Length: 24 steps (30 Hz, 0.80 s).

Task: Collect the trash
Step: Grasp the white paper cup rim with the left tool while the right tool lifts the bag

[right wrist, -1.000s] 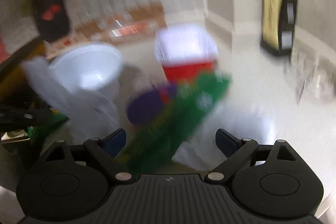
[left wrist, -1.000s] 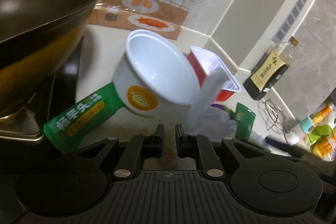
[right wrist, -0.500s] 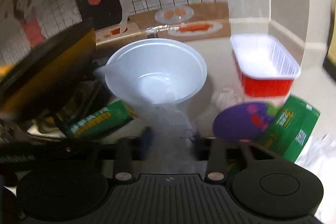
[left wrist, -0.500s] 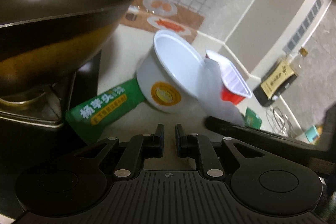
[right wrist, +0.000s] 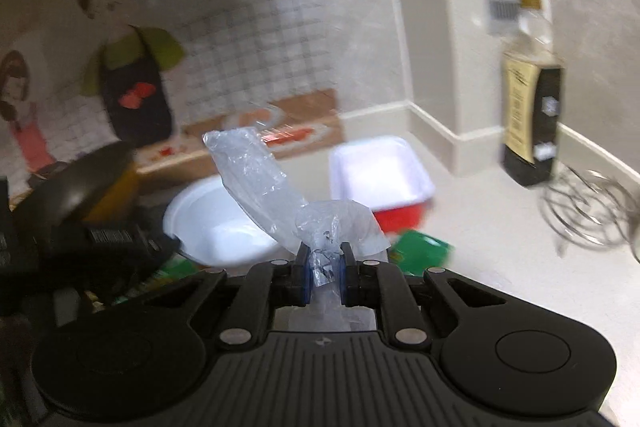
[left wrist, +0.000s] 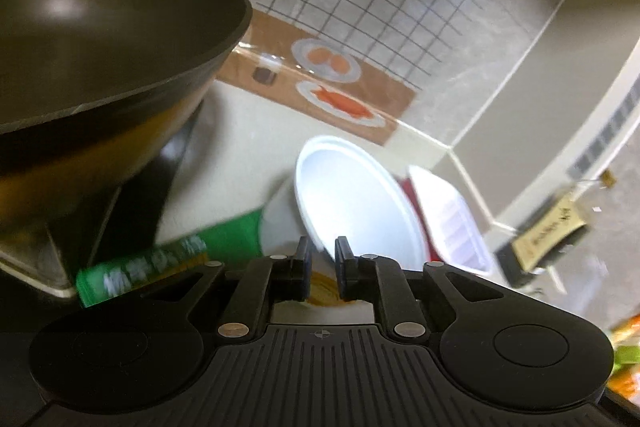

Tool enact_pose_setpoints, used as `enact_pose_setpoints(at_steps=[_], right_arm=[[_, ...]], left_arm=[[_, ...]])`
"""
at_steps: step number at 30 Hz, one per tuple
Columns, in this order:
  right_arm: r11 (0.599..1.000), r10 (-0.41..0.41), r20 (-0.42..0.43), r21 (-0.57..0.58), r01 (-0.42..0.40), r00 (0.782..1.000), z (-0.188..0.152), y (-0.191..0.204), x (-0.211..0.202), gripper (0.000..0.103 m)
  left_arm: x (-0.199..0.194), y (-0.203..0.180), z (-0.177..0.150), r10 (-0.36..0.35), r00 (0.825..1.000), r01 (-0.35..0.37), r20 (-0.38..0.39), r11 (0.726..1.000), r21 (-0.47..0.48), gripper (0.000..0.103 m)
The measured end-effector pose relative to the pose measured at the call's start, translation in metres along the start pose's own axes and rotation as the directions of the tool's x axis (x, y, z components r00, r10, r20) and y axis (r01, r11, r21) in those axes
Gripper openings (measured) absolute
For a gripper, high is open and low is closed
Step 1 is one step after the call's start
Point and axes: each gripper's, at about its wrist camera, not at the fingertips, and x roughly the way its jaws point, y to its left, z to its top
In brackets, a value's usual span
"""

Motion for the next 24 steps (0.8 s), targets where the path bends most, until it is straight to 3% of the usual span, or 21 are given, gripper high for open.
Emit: enact_pose_setpoints(at_steps=[4, 7, 13, 17, 20, 24], right_arm=[[0.999, -0.044, -0.033, 0.028, 0.045, 0.998, -0.013, -0.018, 0.000, 0.013], [0.997, -0.057, -0.048, 0.047, 0.059, 0.997, -0.021, -0.027, 0.000, 0.014], [0.994, -0.089, -0.083, 0.053, 0.093, 0.993, -0.030, -0.031, 0.005, 0.029], [0.992, -0.121, -0.095, 0.015, 0.123, 0.988, -0.038, -0.027, 0.007, 0.047], [0.991, -0.134, -0.091, 0.005, 0.135, 0.987, -0.042, -0.024, 0.005, 0.052], [0.989, -0.146, -0.088, -0.003, 0.146, 0.985, -0.046, -0.024, 0.004, 0.057]], left_arm=[[0.018, -0.008, 0.001, 0.057, 0.998, -0.058, 0.011, 0.993, 0.101, 0.020], [0.031, -0.005, 0.000, 0.080, 0.996, -0.076, -0.032, 0.992, 0.104, 0.021], [0.040, -0.003, -0.005, 0.102, 0.994, -0.094, -0.051, 0.987, 0.131, 0.025], [0.044, -0.007, -0.009, 0.094, 0.989, -0.072, -0.117, 0.980, 0.184, 0.026], [0.044, -0.007, -0.013, 0.079, 0.980, -0.041, -0.184, 0.979, 0.200, 0.024], [0.027, -0.004, -0.023, 0.029, 0.978, 0.019, -0.206, 0.974, 0.227, 0.021]])
